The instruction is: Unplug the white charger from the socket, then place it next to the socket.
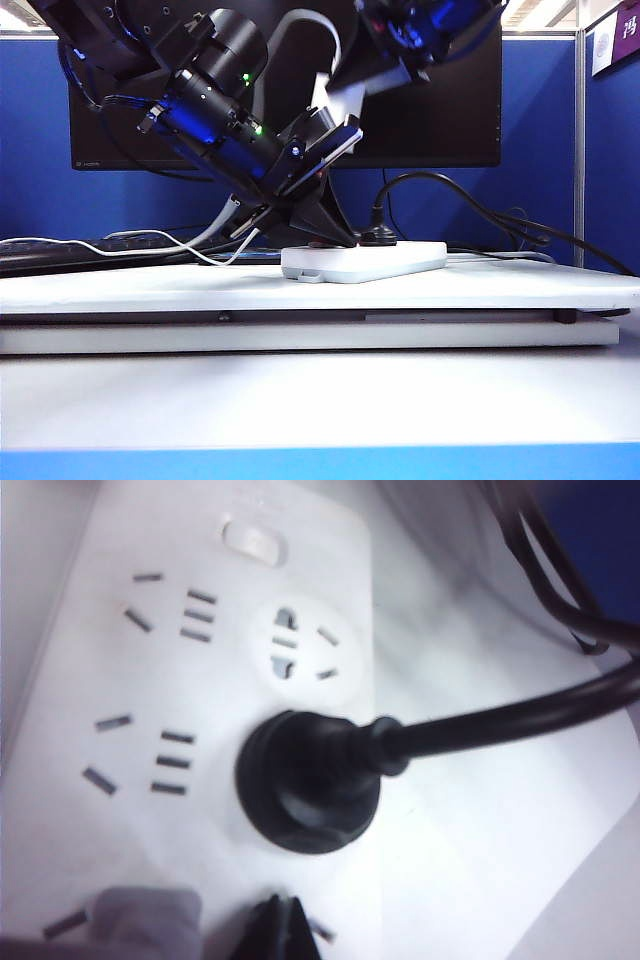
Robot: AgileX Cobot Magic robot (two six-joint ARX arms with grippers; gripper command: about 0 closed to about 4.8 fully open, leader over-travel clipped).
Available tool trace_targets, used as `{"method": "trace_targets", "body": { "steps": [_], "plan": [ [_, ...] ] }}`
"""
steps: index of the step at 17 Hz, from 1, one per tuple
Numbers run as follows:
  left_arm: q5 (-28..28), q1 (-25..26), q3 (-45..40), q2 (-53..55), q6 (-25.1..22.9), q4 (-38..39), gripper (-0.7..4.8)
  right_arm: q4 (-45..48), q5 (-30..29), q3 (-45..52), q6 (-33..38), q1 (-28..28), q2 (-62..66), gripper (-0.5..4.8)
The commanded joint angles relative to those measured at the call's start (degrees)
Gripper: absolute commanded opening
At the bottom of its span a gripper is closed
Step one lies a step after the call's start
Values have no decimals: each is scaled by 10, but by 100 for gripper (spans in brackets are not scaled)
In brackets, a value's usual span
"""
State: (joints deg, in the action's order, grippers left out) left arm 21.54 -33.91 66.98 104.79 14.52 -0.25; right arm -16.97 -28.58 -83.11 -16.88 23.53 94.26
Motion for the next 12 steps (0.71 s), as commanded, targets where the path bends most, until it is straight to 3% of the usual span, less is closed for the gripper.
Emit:
{"method": "trace_targets", "body": {
  "steps": [1, 5, 10, 12],
  "plan": [
    [-10, -1, -6, 9, -42, 24, -5, 8, 17, -3, 4, -3, -5, -1],
    [-7, -1, -6, 9, -51, 19, -5, 18, 88, -3, 4, -7, -5, -1],
    [27, 0, -6, 3, -52, 7, -5, 19, 94, -3, 24, -25, -6, -1],
    [44, 0, -6, -30, -81, -9, -5, 24, 89, -3, 52, -31, -14, -1]
  ]
}}
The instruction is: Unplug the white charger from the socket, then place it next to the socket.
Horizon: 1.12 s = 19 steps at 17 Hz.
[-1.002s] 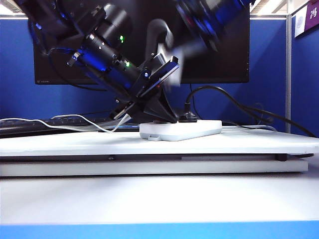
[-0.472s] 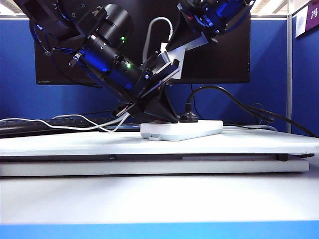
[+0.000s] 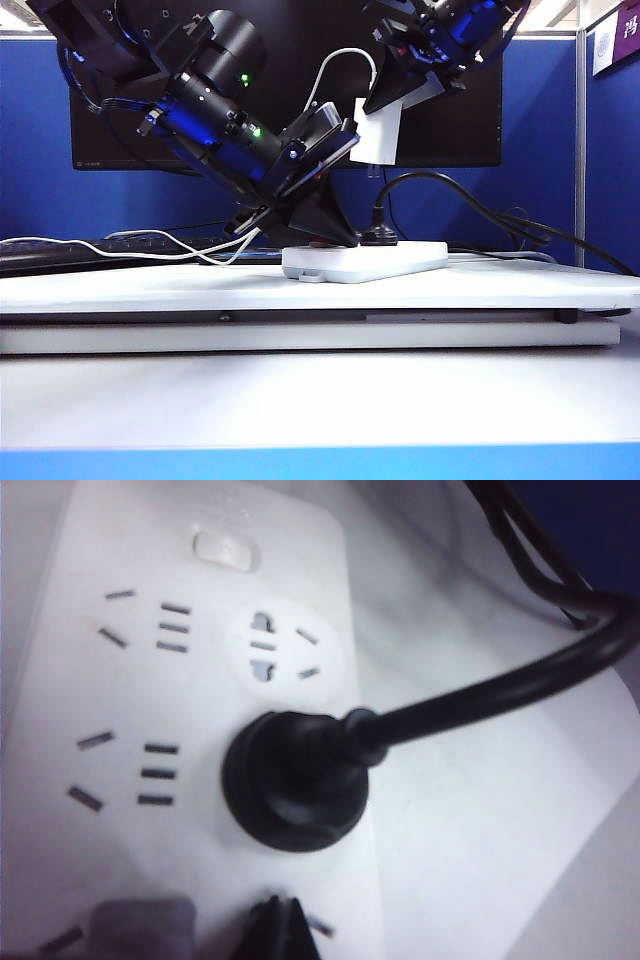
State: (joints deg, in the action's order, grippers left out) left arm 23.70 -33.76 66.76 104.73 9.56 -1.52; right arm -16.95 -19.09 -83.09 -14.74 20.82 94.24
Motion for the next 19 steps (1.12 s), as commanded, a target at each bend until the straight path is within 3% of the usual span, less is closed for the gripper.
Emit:
{"method": "trace_targets", "body": {
  "steps": [1, 4, 7, 9, 11, 14, 18, 19],
  "plan": [
    [22, -2, -4, -45, -37, -7, -5, 27, -5, -3, 32, -4, -19, -1],
    [14, 0, -4, -102, -36, -40, -5, 52, -5, -3, 45, -4, -37, -1],
    [-38, 0, -4, -168, -36, -49, -5, 69, -31, -3, 85, -4, -50, -1],
    [-106, 0, -4, -220, -37, -49, -5, 69, -43, -3, 112, -4, -53, -1],
    [-198, 0, -4, -278, -42, -49, -5, 69, -73, -3, 195, -4, -53, -1],
    [-306, 0, -4, -351, -93, -49, -5, 69, -125, -3, 289, 7, -49, -1],
    [-324, 0, -4, -420, -107, -46, -5, 86, -128, -3, 297, 63, -38, -1],
    [-334, 0, -4, -432, -107, -45, -5, 86, -129, -3, 333, 79, -32, -1]
  ]
}}
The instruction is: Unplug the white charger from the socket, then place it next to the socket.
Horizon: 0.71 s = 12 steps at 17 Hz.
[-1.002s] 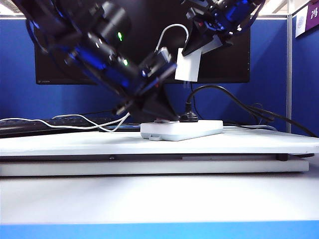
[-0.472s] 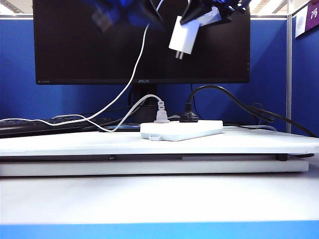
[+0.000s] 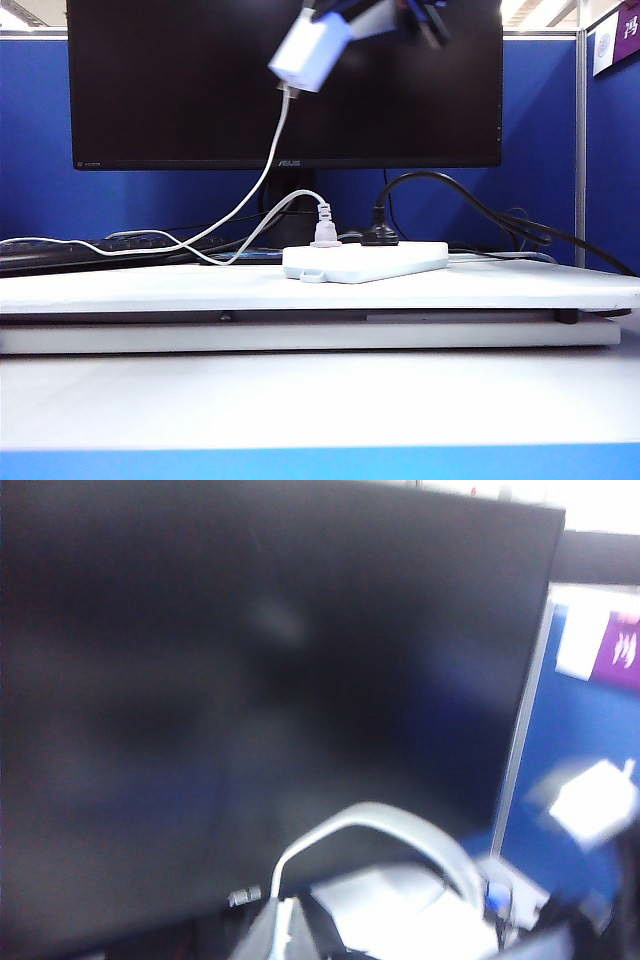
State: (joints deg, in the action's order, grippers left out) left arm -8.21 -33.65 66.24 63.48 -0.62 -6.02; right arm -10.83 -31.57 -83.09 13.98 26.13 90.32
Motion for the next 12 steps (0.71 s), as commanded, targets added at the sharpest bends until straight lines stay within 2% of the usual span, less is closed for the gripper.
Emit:
{"method": "trace_targets", "body": {
  "steps": [1, 8, 12],
  "plan": [
    [-17, -1, 1, -22, -5, 2, -5, 23, -5, -3, 78, 36, 13, -1],
    [-25, 0, 1, -28, -11, 3, -5, 3, -20, -3, 177, 77, 91, -1],
    [-25, 0, 1, -28, -22, 3, -5, -14, 9, -3, 214, 87, 142, -1]
  ]
}}
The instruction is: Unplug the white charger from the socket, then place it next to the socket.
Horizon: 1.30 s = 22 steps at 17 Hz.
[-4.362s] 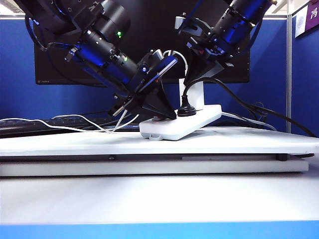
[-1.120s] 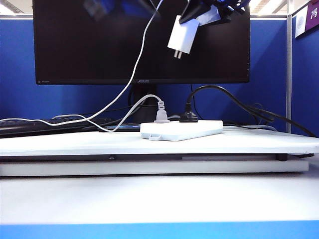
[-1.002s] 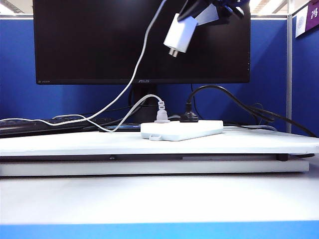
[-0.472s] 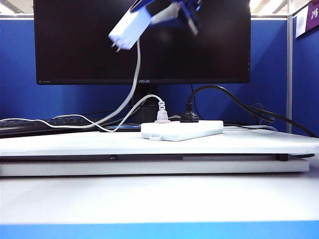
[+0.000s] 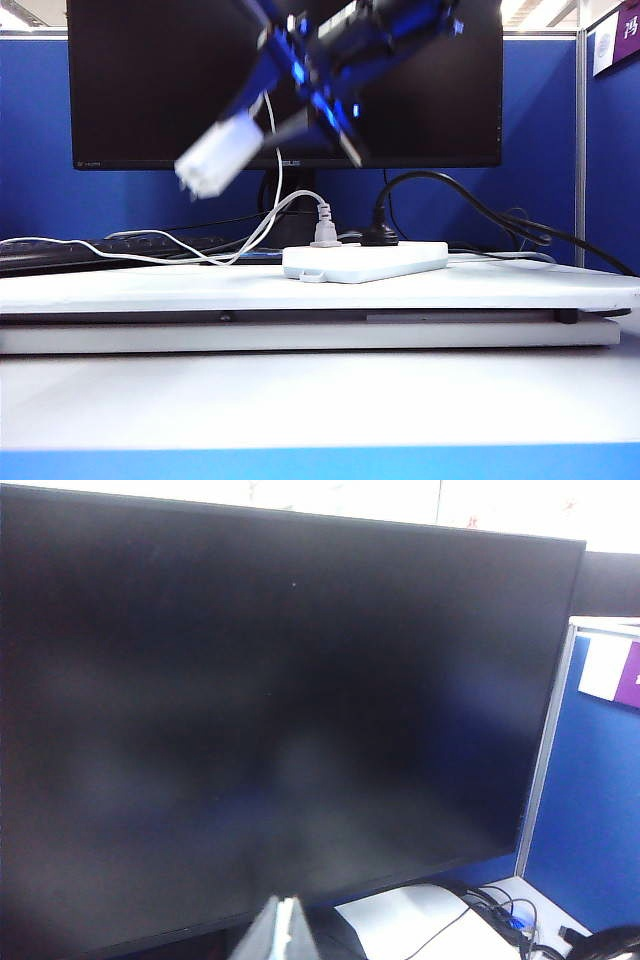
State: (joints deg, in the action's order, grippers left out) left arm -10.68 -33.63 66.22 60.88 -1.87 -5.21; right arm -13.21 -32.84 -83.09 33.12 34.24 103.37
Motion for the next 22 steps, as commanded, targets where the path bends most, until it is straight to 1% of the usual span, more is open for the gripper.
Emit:
{"method": "trace_targets", "body": {
  "steps": [1, 3, 7, 8, 9, 10, 11, 16, 19, 20, 21, 22],
  "plan": [
    [0, 0, 2, -2, -10, -5, -5, 16, 28, -3, 32, 6, 24, -1],
    [0, 0, 2, -2, -11, -6, -5, 18, 29, -3, 48, 6, 43, -1],
    [0, 0, 2, -2, -11, -6, -5, 16, 63, -3, 76, 6, 60, 1],
    [0, 0, 2, -2, -12, -6, -5, 16, 62, -3, 86, 6, 60, 210],
    [0, 0, 2, -2, -12, -7, -5, 13, 61, -3, 95, 6, 59, 374],
    [0, 0, 2, -2, -11, -8, -5, 8, 58, -3, 110, 6, 59, 396],
    [0, 0, 2, -2, -12, -9, -5, -3, 57, -3, 124, 6, 55, 396],
    [0, 0, 2, -3, -11, -9, -5, -28, 61, -3, 123, 7, 8, 395],
    [0, 0, 2, -10, -12, -17, -5, -47, 57, -3, 122, 6, -36, 385],
    [0, 0, 2, -13, -12, -21, -5, -59, 59, -3, 115, 6, -43, 357],
    [0, 0, 2, -17, -11, -24, -5, -59, 70, -4, 92, 6, -53, 322],
    [0, 0, 2, -18, -11, -24, -5, -47, 73, -6, 84, 6, -53, 322]
  ]
}}
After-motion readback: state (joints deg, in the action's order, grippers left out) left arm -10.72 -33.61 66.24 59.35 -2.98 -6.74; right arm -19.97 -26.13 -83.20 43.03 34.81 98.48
